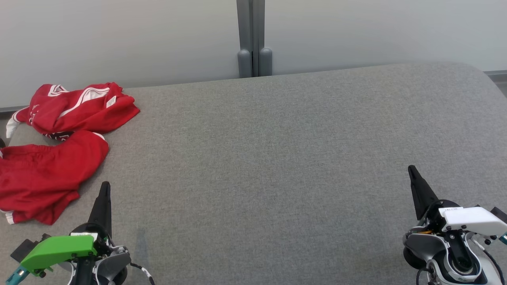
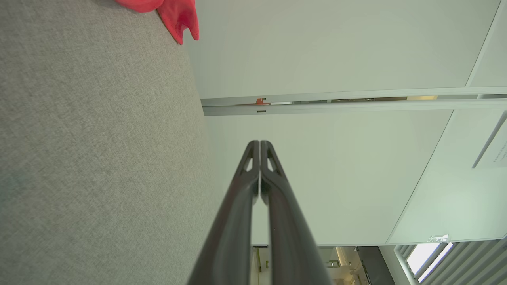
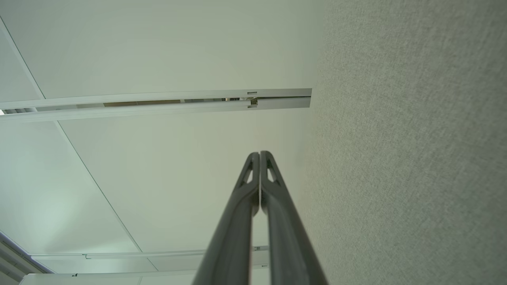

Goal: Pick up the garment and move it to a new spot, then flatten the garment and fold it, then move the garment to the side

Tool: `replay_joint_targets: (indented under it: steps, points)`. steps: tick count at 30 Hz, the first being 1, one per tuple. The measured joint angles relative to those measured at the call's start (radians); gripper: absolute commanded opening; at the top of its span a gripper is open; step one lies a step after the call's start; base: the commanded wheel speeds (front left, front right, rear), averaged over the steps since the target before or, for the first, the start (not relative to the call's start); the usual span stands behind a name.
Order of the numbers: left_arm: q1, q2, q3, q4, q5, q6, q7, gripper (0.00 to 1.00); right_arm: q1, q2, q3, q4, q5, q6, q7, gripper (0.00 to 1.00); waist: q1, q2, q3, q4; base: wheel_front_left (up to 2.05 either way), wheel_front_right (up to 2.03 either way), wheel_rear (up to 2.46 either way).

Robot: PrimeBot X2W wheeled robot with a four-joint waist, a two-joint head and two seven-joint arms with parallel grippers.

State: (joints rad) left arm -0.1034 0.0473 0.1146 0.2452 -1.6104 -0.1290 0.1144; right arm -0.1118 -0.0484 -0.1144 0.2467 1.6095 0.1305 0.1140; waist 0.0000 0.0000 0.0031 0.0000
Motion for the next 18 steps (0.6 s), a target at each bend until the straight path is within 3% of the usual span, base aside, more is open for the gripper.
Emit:
replay_joint_targets:
  steps: [18]
  points:
    - [0.0, 0.0, 0.0, 0.0, 0.0, 0.0, 0.0, 0.0, 0.0, 0.0, 0.0, 0.0, 0.0, 0.0, 0.0, 0.0, 0.0, 0.0, 0.0, 0.0, 0.0, 0.0, 0.0]
